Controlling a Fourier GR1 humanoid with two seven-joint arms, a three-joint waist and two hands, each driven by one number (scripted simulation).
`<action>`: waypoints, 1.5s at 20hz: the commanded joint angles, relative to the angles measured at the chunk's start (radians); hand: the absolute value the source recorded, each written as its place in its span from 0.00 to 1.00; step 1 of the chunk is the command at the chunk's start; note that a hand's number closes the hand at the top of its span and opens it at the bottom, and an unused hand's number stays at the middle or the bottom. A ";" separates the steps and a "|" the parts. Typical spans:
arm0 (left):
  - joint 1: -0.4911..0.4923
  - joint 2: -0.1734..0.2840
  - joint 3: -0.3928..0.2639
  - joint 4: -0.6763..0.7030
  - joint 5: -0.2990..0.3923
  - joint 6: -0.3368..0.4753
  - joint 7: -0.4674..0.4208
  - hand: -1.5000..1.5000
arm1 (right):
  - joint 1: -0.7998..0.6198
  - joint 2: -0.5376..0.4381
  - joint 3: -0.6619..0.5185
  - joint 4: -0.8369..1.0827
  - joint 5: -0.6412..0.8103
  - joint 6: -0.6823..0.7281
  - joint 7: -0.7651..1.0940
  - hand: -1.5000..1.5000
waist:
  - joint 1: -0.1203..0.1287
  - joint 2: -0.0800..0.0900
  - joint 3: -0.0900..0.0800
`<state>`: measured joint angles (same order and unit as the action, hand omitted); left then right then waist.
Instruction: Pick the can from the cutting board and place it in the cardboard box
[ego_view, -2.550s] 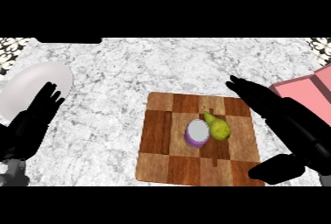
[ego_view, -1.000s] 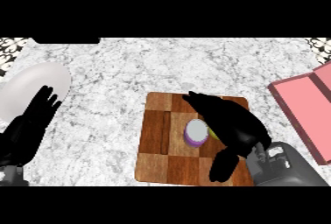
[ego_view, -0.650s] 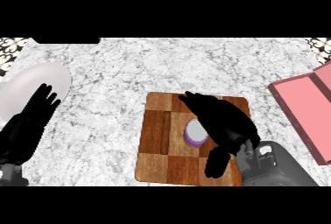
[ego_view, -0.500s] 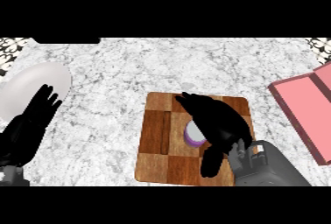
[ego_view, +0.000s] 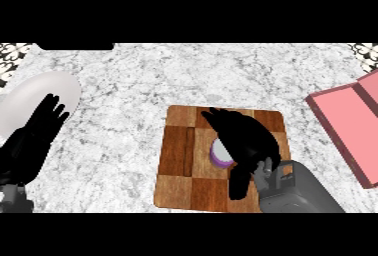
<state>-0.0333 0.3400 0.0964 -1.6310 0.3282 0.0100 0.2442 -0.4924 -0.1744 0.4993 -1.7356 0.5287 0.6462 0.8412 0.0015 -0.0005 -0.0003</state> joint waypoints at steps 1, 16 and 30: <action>0.003 -0.020 0.009 0.064 -0.023 -0.038 -0.060 0.50 | -0.035 0.065 0.007 0.075 0.066 0.018 0.044 0.00 | 0.002 0.001 0.000; 0.015 -0.048 0.067 0.007 -0.029 -0.080 0.002 0.50 | 0.028 0.089 -0.065 0.108 0.170 0.132 -0.052 0.00 | 0.001 0.000 0.000; -0.025 -0.063 0.112 0.071 -0.054 -0.130 -0.006 0.50 | 0.054 0.135 -0.067 0.247 0.339 -0.002 -0.242 1.00 | 0.002 0.001 0.000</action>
<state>-0.0541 0.2662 0.1787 -1.6093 0.2543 -0.0728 0.2595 -0.4254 -0.0567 0.4425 -1.5193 0.8325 0.6751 0.6415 0.0025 -0.0001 0.0000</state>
